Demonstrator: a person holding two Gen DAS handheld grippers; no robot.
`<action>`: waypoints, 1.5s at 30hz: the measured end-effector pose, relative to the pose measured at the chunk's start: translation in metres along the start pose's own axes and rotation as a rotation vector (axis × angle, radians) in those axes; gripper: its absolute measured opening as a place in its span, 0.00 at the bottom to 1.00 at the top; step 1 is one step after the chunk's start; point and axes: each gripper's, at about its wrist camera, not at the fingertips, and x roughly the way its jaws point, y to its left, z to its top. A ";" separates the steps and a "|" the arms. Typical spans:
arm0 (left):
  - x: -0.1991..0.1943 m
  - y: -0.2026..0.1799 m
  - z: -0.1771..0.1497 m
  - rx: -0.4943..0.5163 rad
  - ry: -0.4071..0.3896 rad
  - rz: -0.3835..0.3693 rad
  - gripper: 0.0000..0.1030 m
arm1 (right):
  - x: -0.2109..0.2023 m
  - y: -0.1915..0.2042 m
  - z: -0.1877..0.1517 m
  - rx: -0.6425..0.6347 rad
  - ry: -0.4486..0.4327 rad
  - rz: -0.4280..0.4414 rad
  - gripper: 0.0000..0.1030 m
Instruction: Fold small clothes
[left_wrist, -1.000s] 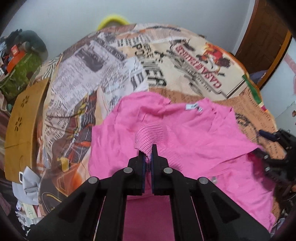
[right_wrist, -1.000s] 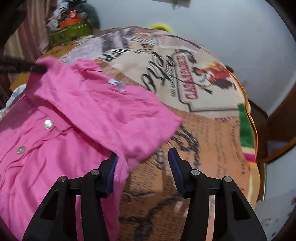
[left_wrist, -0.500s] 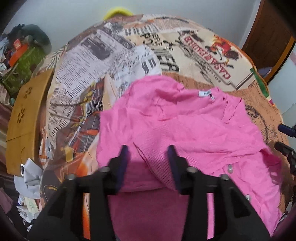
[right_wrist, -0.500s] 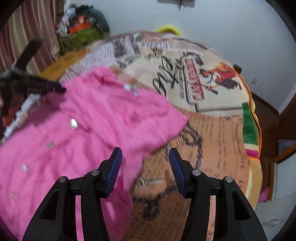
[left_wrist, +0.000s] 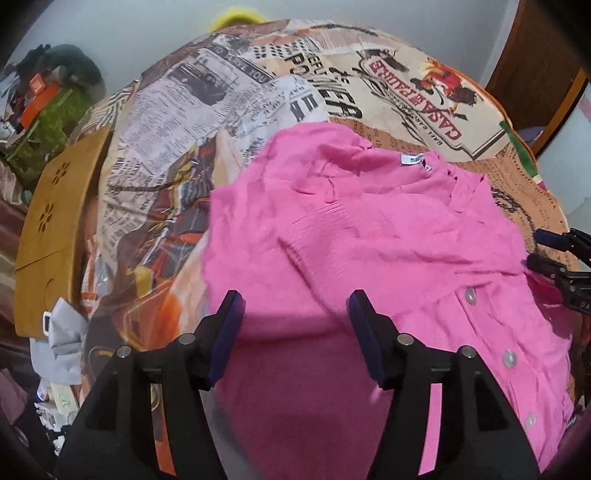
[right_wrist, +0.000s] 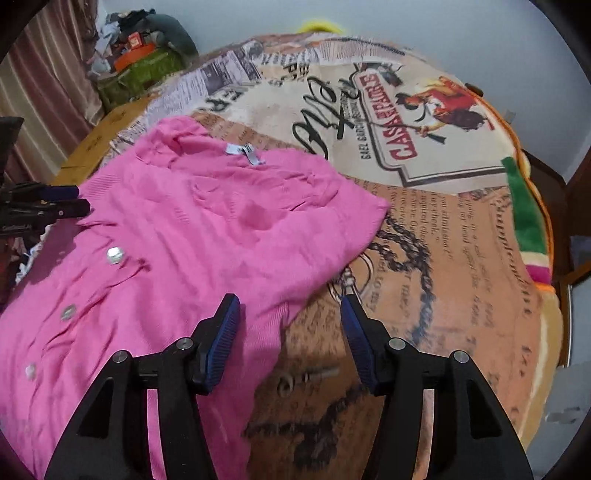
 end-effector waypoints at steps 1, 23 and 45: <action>-0.008 0.003 -0.006 0.001 -0.006 0.005 0.58 | -0.008 0.000 -0.003 0.000 -0.010 0.001 0.51; -0.082 0.013 -0.142 -0.147 0.042 -0.192 0.60 | -0.063 0.037 -0.104 0.075 0.055 0.154 0.51; -0.094 0.005 -0.054 -0.039 -0.135 -0.084 0.04 | -0.064 0.034 -0.040 -0.003 -0.122 0.085 0.06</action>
